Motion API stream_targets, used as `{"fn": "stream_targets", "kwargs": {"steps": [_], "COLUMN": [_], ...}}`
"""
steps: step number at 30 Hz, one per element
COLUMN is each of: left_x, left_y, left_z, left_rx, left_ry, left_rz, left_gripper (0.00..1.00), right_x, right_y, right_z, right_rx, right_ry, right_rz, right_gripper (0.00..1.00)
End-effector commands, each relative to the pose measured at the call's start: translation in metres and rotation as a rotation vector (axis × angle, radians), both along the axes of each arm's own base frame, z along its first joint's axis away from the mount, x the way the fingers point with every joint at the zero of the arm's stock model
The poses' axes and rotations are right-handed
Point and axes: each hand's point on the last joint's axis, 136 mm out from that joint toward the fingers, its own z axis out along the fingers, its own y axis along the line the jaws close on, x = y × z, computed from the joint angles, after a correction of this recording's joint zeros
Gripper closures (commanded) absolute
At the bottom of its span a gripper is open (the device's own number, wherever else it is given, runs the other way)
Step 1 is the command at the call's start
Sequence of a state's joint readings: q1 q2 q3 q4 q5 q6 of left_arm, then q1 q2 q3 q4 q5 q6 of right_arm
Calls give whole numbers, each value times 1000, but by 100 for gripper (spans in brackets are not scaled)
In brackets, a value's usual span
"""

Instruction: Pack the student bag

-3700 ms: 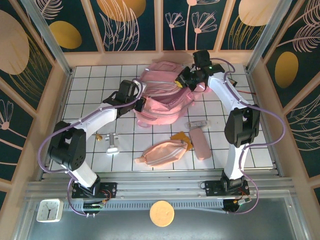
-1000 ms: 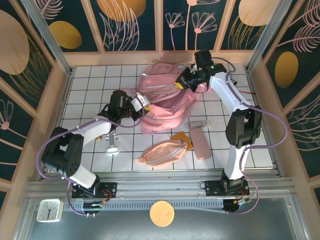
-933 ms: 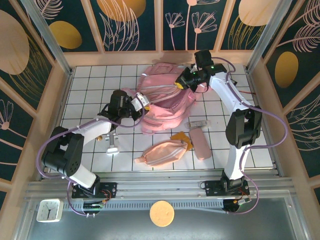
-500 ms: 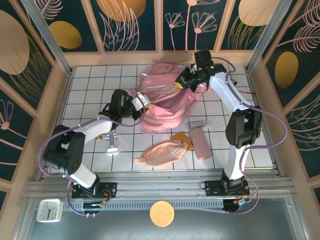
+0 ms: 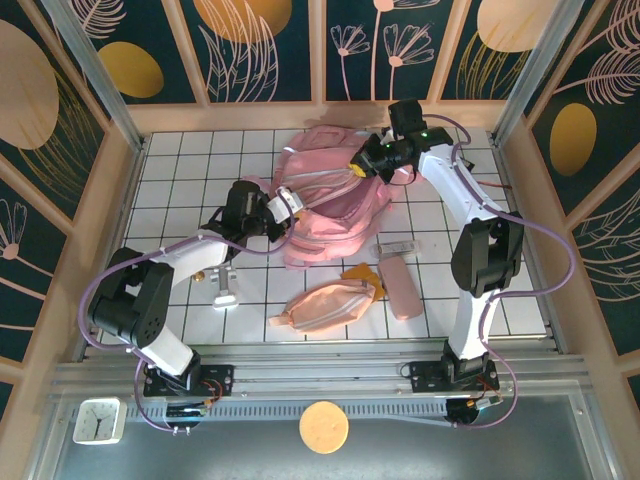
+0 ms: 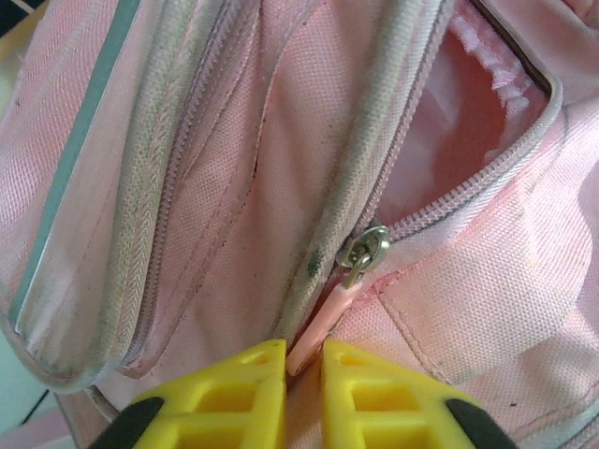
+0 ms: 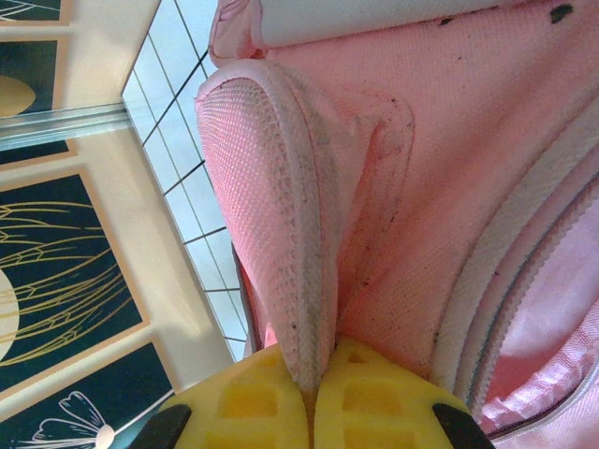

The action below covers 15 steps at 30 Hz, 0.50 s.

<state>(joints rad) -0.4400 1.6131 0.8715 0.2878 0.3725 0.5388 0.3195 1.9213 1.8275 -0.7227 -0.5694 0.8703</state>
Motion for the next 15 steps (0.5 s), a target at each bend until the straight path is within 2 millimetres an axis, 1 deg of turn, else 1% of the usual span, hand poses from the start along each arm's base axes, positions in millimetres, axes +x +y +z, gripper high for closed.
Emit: {"fn": "stream_targets", "kwargs": {"steps": [1, 4, 8, 12, 15], "left_x": [4, 6, -7, -21, -22], "left_y": [-9, -4, 7, 28, 45], "left_z": [7, 8, 17, 26, 26], "left_rx": [-18, -4, 3, 0, -21], "left_ry": [-18, -13, -31, -42, -1], "left_rz": [-8, 24, 47, 110, 165], "left_gripper": [100, 100, 100, 100, 100], "right_x": [-5, -4, 0, 4, 7], "right_y": [21, 20, 10, -3, -9], "right_z": [72, 68, 59, 52, 50], "right_rx": [130, 126, 108, 97, 91], "right_ry": [-200, -196, -188, -187, -188], "right_rz": [75, 74, 53, 22, 15], "right_gripper": [100, 100, 100, 100, 100]}}
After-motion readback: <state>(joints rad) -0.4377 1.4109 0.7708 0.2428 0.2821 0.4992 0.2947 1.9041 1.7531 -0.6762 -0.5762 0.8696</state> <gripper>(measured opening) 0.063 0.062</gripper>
